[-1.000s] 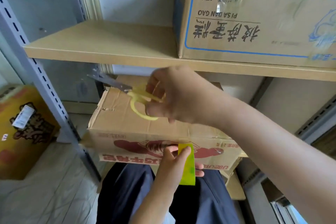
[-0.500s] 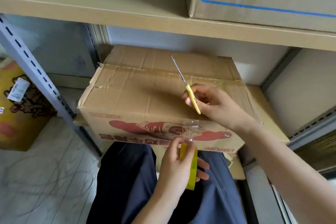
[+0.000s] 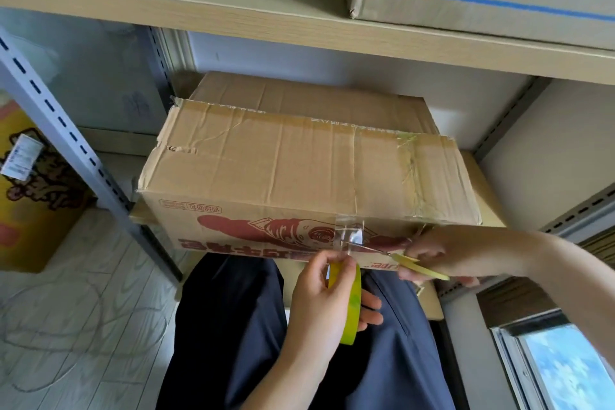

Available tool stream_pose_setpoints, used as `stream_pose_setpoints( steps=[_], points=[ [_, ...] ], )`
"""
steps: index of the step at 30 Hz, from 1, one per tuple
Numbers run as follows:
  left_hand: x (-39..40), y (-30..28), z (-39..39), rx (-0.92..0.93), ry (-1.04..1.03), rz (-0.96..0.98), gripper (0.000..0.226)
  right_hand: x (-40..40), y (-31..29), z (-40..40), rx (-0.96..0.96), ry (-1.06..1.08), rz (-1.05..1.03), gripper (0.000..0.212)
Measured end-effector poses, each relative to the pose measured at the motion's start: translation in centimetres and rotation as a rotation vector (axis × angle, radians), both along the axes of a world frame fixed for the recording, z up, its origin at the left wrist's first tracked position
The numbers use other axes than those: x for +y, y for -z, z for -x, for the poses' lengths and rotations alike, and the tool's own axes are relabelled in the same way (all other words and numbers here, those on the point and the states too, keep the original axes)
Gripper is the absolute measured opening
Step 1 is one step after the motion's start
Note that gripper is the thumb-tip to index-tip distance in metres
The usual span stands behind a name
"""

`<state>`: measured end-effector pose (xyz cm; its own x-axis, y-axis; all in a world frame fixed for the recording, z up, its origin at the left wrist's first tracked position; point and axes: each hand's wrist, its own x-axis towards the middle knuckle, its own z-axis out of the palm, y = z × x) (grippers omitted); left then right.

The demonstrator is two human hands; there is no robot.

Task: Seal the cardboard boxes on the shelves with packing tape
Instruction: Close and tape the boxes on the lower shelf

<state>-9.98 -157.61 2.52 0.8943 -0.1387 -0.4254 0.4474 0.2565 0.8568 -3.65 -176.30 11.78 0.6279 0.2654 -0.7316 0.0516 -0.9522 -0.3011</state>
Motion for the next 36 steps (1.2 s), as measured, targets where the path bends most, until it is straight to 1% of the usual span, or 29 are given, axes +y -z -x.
stream_pose_setpoints(
  steps=[2, 4, 6, 7, 8, 11, 14, 15, 17, 18, 19, 20, 22, 24, 26, 27, 28, 30, 31, 33, 34, 35, 36],
  points=[
    [0.4, -0.2, 0.2, 0.007, 0.03, -0.037, 0.013, 0.7, 0.3, -0.2, -0.051, -0.029, -0.05, 0.066],
    [1.1, -0.4, 0.4, 0.0, 0.051, -0.057, 0.013, 1.3, 0.3, 0.0, -0.144, -0.068, -0.087, 0.059],
    [1.8, -0.7, 0.6, -0.011, 0.069, -0.051, 0.014, 1.1, 0.0, 0.7, -0.178, -0.056, -0.107, 0.068],
    [2.1, -1.0, 0.6, -0.017, 0.078, -0.056, 0.015, 1.0, -0.3, 1.1, -0.205, -0.056, -0.085, 0.072],
    [2.5, -1.2, 0.5, -0.023, 0.085, -0.066, 0.017, 1.0, -0.6, 1.4, -0.238, -0.072, -0.055, 0.07],
    [3.7, -2.2, 0.6, -0.044, 0.117, -0.094, 0.018, 1.3, -2.1, 2.0, -0.359, -0.134, 0.062, 0.056],
    [4.6, -2.2, 0.6, -0.035, 0.127, -0.129, 0.01, 1.6, -4.5, 2.4, -0.454, -0.24, 0.214, 0.033],
    [4.8, -2.0, 0.7, -0.009, 0.132, -0.133, 0.011, 1.9, -5.7, 2.6, -0.469, -0.261, 0.236, 0.03],
    [5.2, -1.5, 1.1, 0.041, 0.146, -0.117, 0.014, 2.8, -8.5, 3.2, -0.495, -0.278, 0.239, 0.036],
    [5.6, -1.4, 1.4, 0.052, 0.141, -0.11, 0.015, 3.4, -10.0, 3.5, -0.531, -0.259, 0.196, 0.042],
    [6.0, -1.3, 1.6, 0.053, 0.127, -0.107, 0.015, 4.2, -11.4, 3.8, -0.585, -0.216, 0.131, 0.046],
    [6.5, -1.4, 1.8, 0.047, 0.101, -0.109, 0.014, 5.1, -12.6, 4.0, -0.663, -0.18, 0.057, 0.044],
    [7.6, -2.3, 1.8, 0.022, 0.027, -0.109, 0.013, 7.6, -14.5, 3.7, -0.914, -0.128, -0.078, 0.032],
    [8.7, -3.9, 1.2, -0.036, -0.059, -0.099, 0.013, 10.9, -16.1, 2.3, -1.193, -0.078, -0.204, 0.03],
    [9.9, -5.9, 0.4, -0.114, -0.161, -0.084, 0.012, 14.3, -18.0, -0.2, -1.37, -0.018, -0.273, 0.035],
    [10.4, -6.8, 0.0, -0.147, -0.206, -0.083, 0.012, 15.6, -18.9, -2.1, -1.419, 0.007, -0.26, 0.037],
    [10.9, -7.6, -0.4, -0.176, -0.241, -0.091, 0.012, 16.7, -19.6, -4.1, -1.441, 0.026, -0.218, 0.038],
    [11.8, -9.0, -1.1, -0.228, -0.283, -0.108, 0.011, 18.2, -20.4, -7.9, -1.391, 0.057, -0.104, 0.04],
    [12.2, -9.6, -1.3, -0.237, -0.298, -0.105, 0.01, 18.7, -20.4, -9.3, -1.33, 0.063, -0.057, 0.037],
    [12.8, -10.4, -1.3, -0.252, -0.318, -0.115, 0.007, 19.3, -19.8, -10.9, -1.22, 0.05, 0.015, 0.023],
    [13.1, -10.8, -1.2, -0.27, -0.318, -0.136, 0.006, 19.4, -19.2, -11.2, -1.229, 0.037, 0.027, 0.021],
    [13.4, -11.1, -1.0, -0.29, -0.313, -0.153, 0.006, 19.5, -18.7, -11.0, -1.298, 0.026, 0.028, 0.023],
    [13.7, -11.5, -0.8, -0.31, -0.303, -0.162, 0.006, 19.5, -17.9, -10.2, -1.409, 0.033, -0.003, 0.027]
  ],
)
